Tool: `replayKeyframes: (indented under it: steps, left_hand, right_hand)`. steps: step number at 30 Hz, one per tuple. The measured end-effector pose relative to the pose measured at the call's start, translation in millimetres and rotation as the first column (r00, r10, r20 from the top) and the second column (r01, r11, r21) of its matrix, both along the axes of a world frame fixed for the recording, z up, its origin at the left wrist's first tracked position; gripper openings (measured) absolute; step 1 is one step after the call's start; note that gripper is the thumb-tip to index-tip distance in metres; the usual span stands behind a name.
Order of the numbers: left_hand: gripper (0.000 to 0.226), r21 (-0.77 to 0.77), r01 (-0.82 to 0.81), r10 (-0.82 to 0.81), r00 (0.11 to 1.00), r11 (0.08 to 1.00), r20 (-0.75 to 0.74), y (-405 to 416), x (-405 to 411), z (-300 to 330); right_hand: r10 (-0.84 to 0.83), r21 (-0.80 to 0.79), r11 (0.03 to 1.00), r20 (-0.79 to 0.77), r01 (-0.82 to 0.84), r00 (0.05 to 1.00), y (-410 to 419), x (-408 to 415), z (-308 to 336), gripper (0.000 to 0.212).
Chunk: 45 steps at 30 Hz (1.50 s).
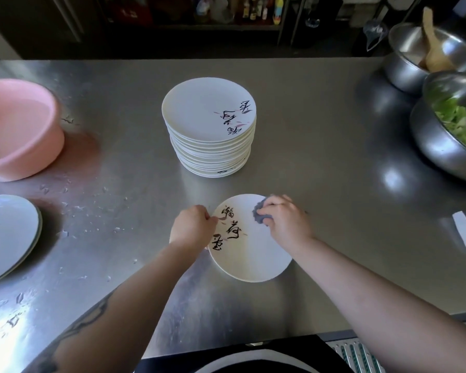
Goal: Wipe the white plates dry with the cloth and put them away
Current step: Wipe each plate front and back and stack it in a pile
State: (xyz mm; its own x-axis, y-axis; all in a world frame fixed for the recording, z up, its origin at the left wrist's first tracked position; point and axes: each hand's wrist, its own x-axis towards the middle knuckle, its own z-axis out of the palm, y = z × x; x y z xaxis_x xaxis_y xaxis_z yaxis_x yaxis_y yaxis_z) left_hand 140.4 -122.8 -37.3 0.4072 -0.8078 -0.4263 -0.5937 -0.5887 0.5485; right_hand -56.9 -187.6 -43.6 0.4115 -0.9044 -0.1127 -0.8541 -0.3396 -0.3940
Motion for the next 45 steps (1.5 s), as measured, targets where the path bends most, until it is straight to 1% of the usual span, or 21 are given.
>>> replayKeyframes:
  steps: [3, 6, 9, 15, 17, 19, 20, 21, 23, 24, 25, 26, 27, 29, 31, 33, 36, 38, 41, 43, 45]
  left_hand:
    - [0.018, -0.032, -0.109, 0.107, 0.993, 0.994, -0.042, 7, 7, -1]
    - [0.018, -0.039, -0.173, 0.170, 0.982, 0.984, -0.077, 14, 5, -1]
    - [0.019, -0.028, -0.219, 0.214, 0.968, 0.975, -0.131, 18, 3, -2]
    - [0.022, -0.038, -0.256, 0.246, 0.954, 0.966, -0.170, 19, 4, -1]
    - [0.022, -0.053, -0.265, 0.251, 0.951, 0.963, -0.183, 22, 3, 0]
    - [0.020, -0.057, -0.262, 0.244, 0.945, 0.963, -0.219, 26, 4, 2]
    - [0.019, -0.056, -0.246, 0.227, 0.944, 0.968, -0.239, 28, 6, 4]
    - [0.018, -0.061, -0.217, 0.197, 0.951, 0.974, -0.237, 32, 8, 6]
    - [0.015, -0.122, -0.157, 0.144, 0.984, 0.980, -0.105, 42, 12, 9]
    - [0.012, -0.205, -0.136, 0.134, 0.991, 0.969, -0.026, 49, 11, 11]
    - [0.009, -0.331, -0.103, 0.113, 0.994, 0.938, 0.012, 56, 9, 13]
    - [0.011, -0.446, -0.037, 0.051, 0.998, 0.894, 0.019, 63, 4, 13]
    - [0.015, -0.508, 0.054, -0.056, 0.998, 0.860, 0.011, 69, -2, 11]
    - [0.021, -0.492, 0.271, -0.303, 0.953, 0.828, 0.015, 79, -18, 3]
    - [0.032, -0.432, 0.438, -0.438, 0.893, 0.789, 0.105, 83, -30, -6]
    - [0.043, -0.407, 0.500, -0.469, 0.864, 0.764, 0.181, 82, -38, -10]
    - [0.049, -0.442, 0.580, -0.486, 0.814, 0.684, 0.316, 80, -43, -14]
    - [0.045, -0.488, 0.579, -0.464, 0.816, 0.654, 0.346, 79, -45, -16]
    - [0.024, -0.538, 0.608, -0.461, 0.794, 0.584, 0.397, 78, -46, -20]
    - [0.028, -0.502, 0.678, -0.476, 0.735, 0.537, 0.483, 79, -44, -21]
    - [0.030, -0.480, 0.715, -0.483, 0.699, 0.509, 0.528, 80, -41, -21]
  right_hand:
    - [0.063, -0.010, 0.998, -0.088, -0.064, 0.994, 0, -13, 4, 0.023]
    - [0.057, 0.021, 0.998, -0.100, -0.056, 0.993, 14, -21, 8, 0.025]
    - [0.053, 0.093, 0.995, -0.083, -0.045, 0.995, 35, -29, 12, 0.023]
    - [0.105, 0.169, 0.979, 0.053, -0.113, 0.993, 78, -21, 15, 0.024]
    - [0.107, 0.231, 0.965, 0.090, -0.125, 0.990, 79, -17, 16, 0.023]
    - [0.052, 0.316, 0.943, 0.167, -0.103, 0.985, 77, -19, 20, 0.022]
    - [-0.011, 0.346, 0.936, 0.227, -0.070, 0.974, 76, -21, 23, 0.022]
    - [-0.089, 0.351, 0.936, 0.294, -0.020, 0.952, 74, -25, 26, 0.023]
    - [-0.242, 0.309, 0.945, 0.438, 0.108, 0.866, 71, -34, 33, 0.031]
    - [-0.293, 0.289, 0.944, 0.498, 0.162, 0.817, 70, -38, 36, 0.036]
    - [-0.324, 0.274, 0.940, 0.540, 0.201, 0.777, 69, -40, 38, 0.041]
    - [-0.341, 0.267, 0.937, 0.566, 0.224, 0.751, 69, -42, 40, 0.042]
    - [-0.349, 0.265, 0.935, 0.577, 0.235, 0.738, 69, -42, 41, 0.042]
    - [-0.355, 0.271, 0.933, 0.579, 0.238, 0.734, 71, -41, 39, 0.040]
    - [-0.368, 0.281, 0.928, 0.579, 0.245, 0.727, 75, -40, 34, 0.037]
    - [-0.384, 0.281, 0.922, 0.580, 0.266, 0.718, 78, -40, 30, 0.032]
    - [-0.384, 0.266, 0.923, 0.591, 0.278, 0.709, 81, -43, 28, 0.032]
    - [-0.380, 0.262, 0.925, 0.598, 0.277, 0.705, 81, -45, 29, 0.033]
    - [-0.382, 0.264, 0.924, 0.616, 0.276, 0.689, 81, -47, 30, 0.032]
    - [-0.377, 0.264, 0.926, 0.626, 0.270, 0.683, 82, -47, 31, 0.033]
    - [-0.372, 0.258, 0.928, 0.642, 0.267, 0.670, 82, -47, 35, 0.035]
